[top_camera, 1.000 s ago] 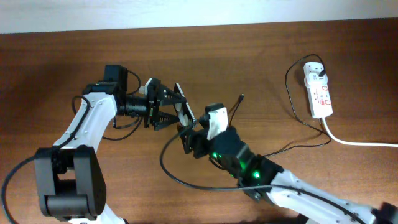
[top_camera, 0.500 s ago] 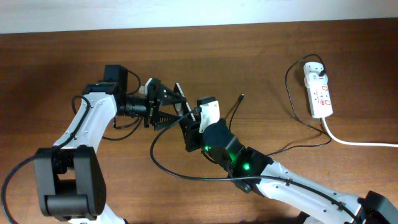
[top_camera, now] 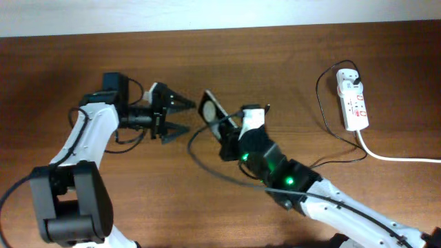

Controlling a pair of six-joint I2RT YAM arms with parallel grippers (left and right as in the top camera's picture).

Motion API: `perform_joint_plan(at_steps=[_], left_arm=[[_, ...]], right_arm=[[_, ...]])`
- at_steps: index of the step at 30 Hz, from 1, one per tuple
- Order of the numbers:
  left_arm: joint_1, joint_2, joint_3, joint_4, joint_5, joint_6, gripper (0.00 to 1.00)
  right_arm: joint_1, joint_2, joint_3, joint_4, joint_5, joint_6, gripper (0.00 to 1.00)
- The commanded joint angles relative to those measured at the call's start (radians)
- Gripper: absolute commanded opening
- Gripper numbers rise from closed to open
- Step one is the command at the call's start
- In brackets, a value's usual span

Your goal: Plug charger to phone and switch on socket

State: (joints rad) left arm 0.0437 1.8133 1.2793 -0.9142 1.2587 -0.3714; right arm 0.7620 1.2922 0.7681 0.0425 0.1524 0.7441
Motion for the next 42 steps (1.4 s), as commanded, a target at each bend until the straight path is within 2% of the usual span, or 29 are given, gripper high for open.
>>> perform_joint_plan(at_steps=[1,4,6,9,10,11,14,18,22,24,27,32,34,36,40,42], left_arm=[[0.063,-0.115,0.005,-0.052,-0.127,0.197,0.99],[0.136,-0.245,0.005,-0.161,-0.211,0.361,1.00],[0.204,-0.328,0.003,-0.236,-0.272,0.452,1.00],[0.340,-0.452,-0.064,-0.269,-0.278,0.504,1.00],[0.377,-0.474,-0.110,-0.260,-0.242,0.504,1.00],[0.420,-0.488,-0.203,-0.233,-0.104,0.504,1.00],[0.434,-0.487,-0.354,-0.149,0.096,0.496,1.00],[0.433,-0.486,-0.451,-0.109,0.126,0.337,0.99],[0.381,-0.485,-0.451,0.042,0.044,0.040,0.99],[0.305,-0.485,-0.451,0.176,-0.034,-0.165,0.99],[0.179,-0.485,-0.451,0.361,-0.121,-0.392,0.99],[0.018,-0.485,-0.451,0.541,-0.276,-0.713,0.99],[-0.025,-0.485,-0.451,0.558,-0.333,-0.801,0.99],[-0.064,-0.484,-0.451,0.566,-0.359,-0.889,0.94],[-0.102,-0.484,-0.451,0.623,-0.407,-0.928,0.86],[-0.107,-0.484,-0.451,0.626,-0.415,-1.015,0.85]], right_arm=[[-0.053,-0.039,0.016,-0.004,-0.095,0.233,0.04],[-0.080,-0.039,0.016,-0.006,-0.190,0.382,0.04],[-0.094,-0.039,0.016,-0.006,-0.251,0.412,0.04],[-0.097,-0.038,0.005,0.000,-0.293,0.562,0.04],[-0.097,-0.038,0.000,0.001,-0.297,0.602,0.04],[-0.096,-0.038,-0.009,0.022,-0.309,0.646,0.04],[-0.095,-0.035,-0.019,0.094,-0.338,0.653,0.04],[-0.094,-0.009,-0.019,0.105,-0.371,0.718,0.04],[-0.094,0.031,-0.019,0.105,-0.404,0.780,0.04],[-0.094,0.039,-0.019,0.116,-0.415,0.784,0.04],[-0.094,0.039,-0.019,0.124,-0.415,0.802,0.04],[-0.094,0.039,-0.019,0.130,-0.487,0.941,0.04],[-0.094,0.039,-0.019,0.129,-0.501,0.948,0.04],[-0.094,0.039,-0.019,0.129,-0.500,0.949,0.04],[-0.094,0.039,-0.019,0.126,-0.536,0.976,0.04],[-0.094,0.039,-0.019,0.126,-0.541,0.984,0.04]])
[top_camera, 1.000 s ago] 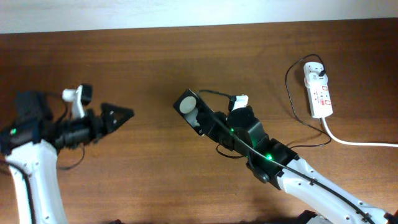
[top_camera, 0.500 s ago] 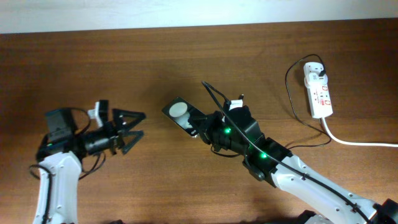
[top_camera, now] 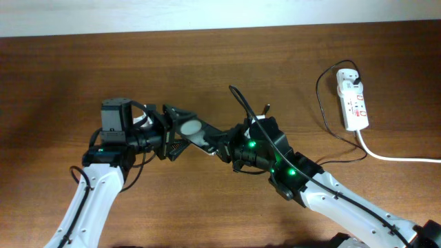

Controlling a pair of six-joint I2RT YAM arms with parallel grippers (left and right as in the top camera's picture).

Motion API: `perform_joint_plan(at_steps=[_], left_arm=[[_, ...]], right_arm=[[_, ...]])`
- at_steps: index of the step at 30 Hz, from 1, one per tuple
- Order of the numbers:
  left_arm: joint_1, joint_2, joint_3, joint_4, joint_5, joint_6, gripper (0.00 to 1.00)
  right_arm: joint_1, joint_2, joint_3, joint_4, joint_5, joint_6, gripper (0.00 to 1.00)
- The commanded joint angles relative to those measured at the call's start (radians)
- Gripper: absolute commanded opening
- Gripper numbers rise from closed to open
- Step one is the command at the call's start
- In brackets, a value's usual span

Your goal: Plug charger to phone and switch on socket

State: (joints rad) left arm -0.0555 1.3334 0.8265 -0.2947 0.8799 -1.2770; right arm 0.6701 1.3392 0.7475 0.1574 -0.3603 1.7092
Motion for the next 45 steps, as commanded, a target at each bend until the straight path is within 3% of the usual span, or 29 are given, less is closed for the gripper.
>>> perform_joint_plan(at_steps=[1,3,5,8,10,18,19,21,26,34,38,42,45], left_arm=[[-0.008,-0.004,0.002,0.006,-0.036,-0.136,0.85],[-0.010,-0.004,0.002,0.006,-0.033,-0.173,0.84],[-0.028,-0.004,0.002,0.006,-0.028,-0.237,0.74],[-0.078,-0.004,0.002,0.021,-0.029,-0.324,0.70],[-0.082,-0.004,0.002,0.052,-0.028,-0.324,0.68],[-0.081,-0.004,0.002,0.054,-0.077,-0.340,0.35],[-0.081,-0.004,0.002,0.056,-0.077,-0.362,0.25],[-0.081,-0.004,0.002,0.058,-0.078,-0.378,0.18],[-0.081,-0.004,0.002,0.169,-0.078,-0.430,0.00],[-0.081,-0.004,0.002,0.235,-0.090,-0.439,0.00],[-0.081,-0.004,0.002,0.309,-0.100,-0.439,0.00],[-0.081,-0.004,0.002,0.309,-0.180,-0.373,0.00],[-0.069,-0.004,0.002,0.309,-0.267,-0.285,0.00]], right_arm=[[-0.002,-0.008,0.002,0.011,-0.029,0.035,0.04],[-0.002,-0.008,0.002,0.012,-0.028,0.067,0.04],[0.002,-0.008,0.002,0.012,0.018,0.074,0.04],[0.052,-0.008,0.002,0.023,0.120,0.073,0.04],[0.078,-0.008,0.002,0.023,0.154,0.080,0.04],[0.084,-0.008,0.002,0.060,0.151,0.081,0.04],[0.083,-0.008,0.002,0.060,0.151,0.097,0.04],[0.084,-0.008,0.002,0.061,0.151,0.115,0.04],[0.084,-0.008,0.002,0.060,0.147,0.169,0.04],[0.083,-0.008,0.002,0.061,0.128,0.196,0.05],[0.082,-0.008,0.002,0.060,0.129,0.196,0.19],[0.082,-0.008,0.002,0.057,0.130,0.191,0.42],[0.082,-0.008,0.002,-0.031,0.161,0.180,0.46]])
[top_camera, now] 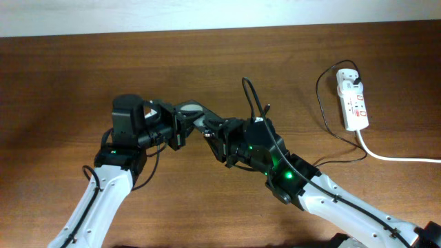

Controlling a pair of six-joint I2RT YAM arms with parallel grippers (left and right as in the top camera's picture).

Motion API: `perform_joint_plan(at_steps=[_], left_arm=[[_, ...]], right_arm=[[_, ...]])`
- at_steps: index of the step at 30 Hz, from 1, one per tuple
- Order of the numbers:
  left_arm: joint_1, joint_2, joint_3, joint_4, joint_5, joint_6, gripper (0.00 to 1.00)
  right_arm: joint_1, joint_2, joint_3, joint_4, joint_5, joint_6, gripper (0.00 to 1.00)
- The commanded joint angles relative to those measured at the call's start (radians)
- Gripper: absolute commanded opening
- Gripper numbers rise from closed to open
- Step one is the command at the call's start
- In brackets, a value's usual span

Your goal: Plug charger to phone and switch on socket

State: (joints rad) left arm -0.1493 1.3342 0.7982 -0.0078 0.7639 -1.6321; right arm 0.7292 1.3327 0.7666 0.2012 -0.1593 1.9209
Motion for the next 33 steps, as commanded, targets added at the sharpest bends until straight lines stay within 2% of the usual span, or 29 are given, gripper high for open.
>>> perform_joint_plan(at_steps=[1,2,3,5,7,8,9,11,12,15,18,21,24,26,27,29,31,33], left_arm=[[0.036,-0.005,0.030,0.022,-0.176,0.108,0.00],[0.047,-0.005,0.030,0.022,-0.194,0.149,0.00],[0.068,-0.005,0.030,0.022,-0.214,0.243,0.00],[0.099,-0.005,0.030,0.005,-0.235,0.465,0.00],[0.127,-0.005,0.030,-0.076,-0.238,0.635,0.00],[0.138,-0.005,0.030,-0.155,-0.238,0.694,0.00],[0.144,-0.005,0.030,-0.233,-0.238,0.773,0.00],[0.144,-0.005,0.030,-0.301,-0.237,0.848,0.00],[0.144,-0.005,0.030,-0.386,-0.237,0.919,0.00],[0.144,-0.005,0.030,-0.437,-0.209,1.044,0.00],[0.144,-0.005,0.030,-0.439,-0.114,1.096,0.00],[0.144,0.011,0.030,-0.439,-0.093,1.111,0.00],[0.144,0.097,0.030,-0.421,-0.027,1.115,0.00],[0.144,0.187,0.030,-0.389,0.055,1.115,0.00],[0.144,0.254,0.030,-0.373,0.116,1.116,0.00],[0.144,0.306,0.030,-0.346,0.191,1.115,0.00],[0.143,0.340,0.030,-0.302,0.291,1.115,0.00],[0.143,0.343,0.030,-0.293,0.319,1.114,0.00]], right_arm=[[0.023,-0.001,-0.018,-0.105,-0.032,-0.032,0.47],[0.023,-0.001,-0.018,-0.142,-0.013,-0.032,0.49],[0.023,-0.001,-0.018,-0.183,0.021,-0.040,0.49],[0.023,-0.001,-0.018,-0.236,0.115,-0.185,0.53],[0.023,-0.001,-0.018,-0.282,0.195,-0.415,0.68],[0.023,-0.001,-0.018,-0.323,0.235,-0.558,0.72],[0.023,-0.001,-0.018,-0.360,0.265,-0.634,0.75],[0.022,-0.001,-0.018,-0.426,0.314,-0.709,0.77],[0.022,-0.001,-0.018,-0.498,0.377,-0.740,0.79],[0.022,-0.001,-0.018,-0.599,0.472,-0.740,0.86],[0.021,-0.001,-0.018,-0.672,0.524,-0.740,0.88],[0.021,-0.001,-0.018,-0.714,0.539,-0.740,0.91],[-0.013,-0.001,-0.015,-0.715,0.526,-0.818,0.92],[-0.089,-0.001,-0.013,-0.712,0.461,-0.879,0.91],[-0.166,-0.001,-0.011,-0.700,0.386,-0.917,0.88],[-0.258,-0.001,0.009,-0.676,0.298,-1.041,0.82],[-0.336,0.014,0.059,-0.688,0.266,-1.118,0.82],[-0.391,0.063,0.134,-0.732,0.262,-1.165,0.82]])
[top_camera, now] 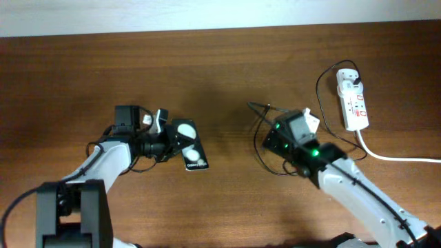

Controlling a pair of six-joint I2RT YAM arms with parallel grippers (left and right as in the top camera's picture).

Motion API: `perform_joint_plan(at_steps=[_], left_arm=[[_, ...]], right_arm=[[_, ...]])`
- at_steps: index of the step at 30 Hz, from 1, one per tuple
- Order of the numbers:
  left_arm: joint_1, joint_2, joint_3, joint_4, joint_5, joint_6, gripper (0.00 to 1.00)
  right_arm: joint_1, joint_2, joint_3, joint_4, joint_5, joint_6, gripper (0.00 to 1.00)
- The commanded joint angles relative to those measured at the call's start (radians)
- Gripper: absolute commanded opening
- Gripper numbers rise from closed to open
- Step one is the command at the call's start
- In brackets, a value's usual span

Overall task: Plug charger to phone and switch on socket
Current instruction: 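Grasp the black USB-C cable end with the right gripper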

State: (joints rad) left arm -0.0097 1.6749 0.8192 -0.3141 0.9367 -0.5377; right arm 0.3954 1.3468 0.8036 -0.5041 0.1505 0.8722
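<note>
The black phone, with a white round patch on its back, lies low over the table at centre left. My left gripper is at the phone's left edge, its fingers closed over that edge. My right gripper is far to the right of the phone, over the loops of the black charger cable. Its fingers are dark against the cable, so their state is hidden. No cable reaches the phone. The white power strip lies at the far right with a plug in it.
A white mains lead runs from the power strip off the right edge. The thin black cable arcs from the strip's plug toward my right arm. Bare wood lies between the phone and the cable loops.
The phone and my left gripper have moved left and down to the table. My right gripper has left the phone and now sits to the right, over the cable loops.
First my right gripper held the phone up at centre while my left gripper stood open beside it. Then both grippers met at the phone, and the left one took it. Now the left gripper has the phone at the table and the right is over the cable.
</note>
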Motion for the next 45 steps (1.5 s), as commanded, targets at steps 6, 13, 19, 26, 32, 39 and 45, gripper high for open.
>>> perform_joint_plan(at_steps=[6,13,19,26,32,39,45], left_arm=[[0.003,0.003,0.009,0.008,0.202,0.015,0.00],[0.003,0.003,0.009,0.006,0.212,0.015,0.00],[0.003,0.003,0.009,0.006,0.212,0.012,0.00],[0.003,0.003,0.009,0.006,0.211,0.012,0.00],[0.003,0.003,0.009,0.007,0.208,0.012,0.00],[0.005,0.002,0.009,0.013,0.208,0.011,0.00],[0.004,0.002,0.009,0.261,0.419,-0.054,0.00]], right_arm=[[-0.075,0.439,0.433,-0.131,-0.047,-0.188,0.81],[-0.075,0.629,0.472,-0.004,-0.065,-0.188,0.75],[-0.075,0.694,0.472,0.112,-0.061,-0.241,0.54],[-0.068,0.717,0.472,0.055,-0.061,-0.275,0.21],[-0.068,0.702,0.472,-0.049,-0.069,-0.414,0.04],[-0.069,0.430,0.504,-0.242,-0.124,-0.425,0.04],[-0.047,0.121,0.504,-0.553,-0.329,-0.480,0.04]])
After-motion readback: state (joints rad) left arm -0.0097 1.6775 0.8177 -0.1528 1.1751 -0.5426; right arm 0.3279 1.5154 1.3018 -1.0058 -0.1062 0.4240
